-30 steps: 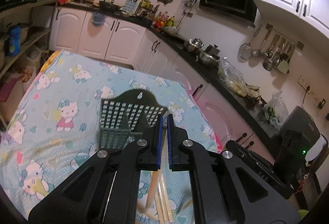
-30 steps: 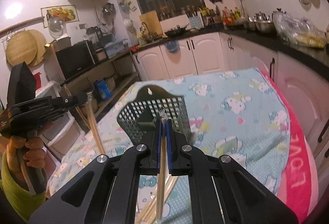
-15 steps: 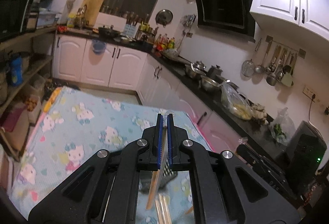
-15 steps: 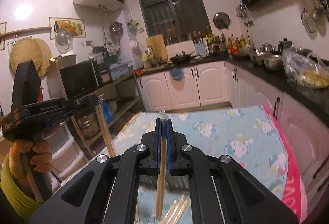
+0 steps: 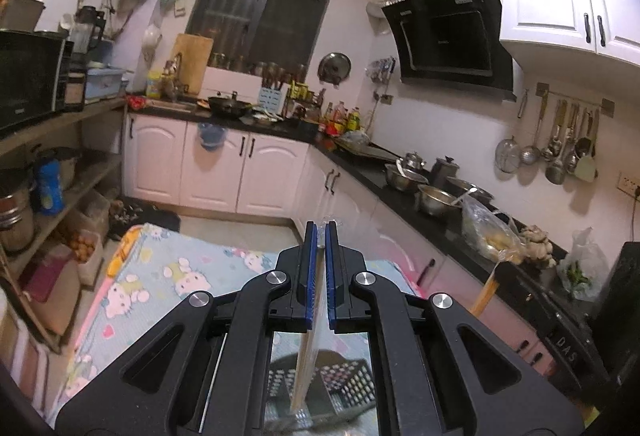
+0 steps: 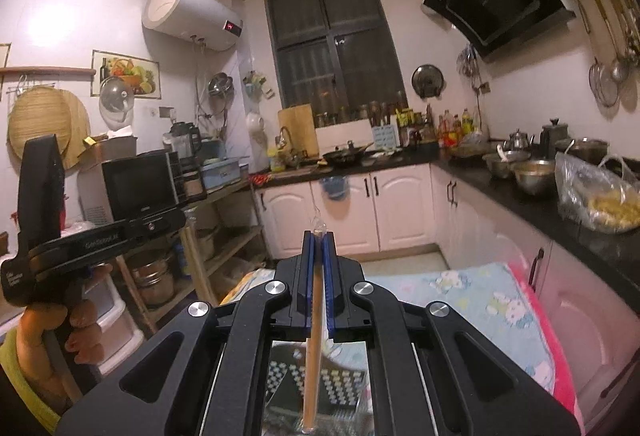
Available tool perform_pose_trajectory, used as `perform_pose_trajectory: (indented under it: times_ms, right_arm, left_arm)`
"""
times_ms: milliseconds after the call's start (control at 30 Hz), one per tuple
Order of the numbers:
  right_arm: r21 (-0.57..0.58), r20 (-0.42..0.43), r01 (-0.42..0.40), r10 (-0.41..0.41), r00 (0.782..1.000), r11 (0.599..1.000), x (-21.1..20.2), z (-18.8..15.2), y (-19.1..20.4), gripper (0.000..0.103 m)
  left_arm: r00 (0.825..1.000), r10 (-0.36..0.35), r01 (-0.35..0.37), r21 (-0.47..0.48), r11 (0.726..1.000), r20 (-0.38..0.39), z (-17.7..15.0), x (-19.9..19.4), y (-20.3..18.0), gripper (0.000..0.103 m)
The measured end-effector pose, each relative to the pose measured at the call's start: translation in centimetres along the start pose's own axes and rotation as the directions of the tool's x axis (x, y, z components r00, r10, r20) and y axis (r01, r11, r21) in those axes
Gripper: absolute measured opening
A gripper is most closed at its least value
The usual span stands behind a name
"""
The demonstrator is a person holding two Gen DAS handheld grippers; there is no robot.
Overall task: Organize utensils
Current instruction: 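Lift both held chopsticks and carry them above the green chopstick holder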
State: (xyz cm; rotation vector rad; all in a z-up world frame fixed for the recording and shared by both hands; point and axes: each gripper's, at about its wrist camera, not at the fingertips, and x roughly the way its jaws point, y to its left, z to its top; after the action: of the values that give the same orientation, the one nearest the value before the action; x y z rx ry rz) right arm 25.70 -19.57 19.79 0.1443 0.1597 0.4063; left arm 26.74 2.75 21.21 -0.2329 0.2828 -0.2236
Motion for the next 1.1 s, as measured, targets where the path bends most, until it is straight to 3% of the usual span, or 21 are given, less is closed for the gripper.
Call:
perform_pose_trajectory:
  times_ms: [467,767,1100]
  right_arm:
    - [-0.044,0.001,0.061,-0.061,0.998,0.997,4.4,-3.3,-0.4,0.005]
    - [-0.031,0.001,0.077,-0.077,0.997,0.997,5.5,-5.5,-0.7,0.005]
    - [-0.004,-0.029,0.087,-0.087,0.996,0.996,6.9,-8.8,-1.3,0.005]
  left_arm:
    - [0.998,0.033,-0.038,-0.092,0.995,-0.049,-4.4,3.3,4.4,0.000]
    - [0.998,0.054,-0.056,-0.060,0.997,-0.033,-7.7,3.4,4.5,0.000]
    - [0.996,0.037,-0.046,-0.116,0.992,-0.078,-10.4,3.8,6.0,0.000]
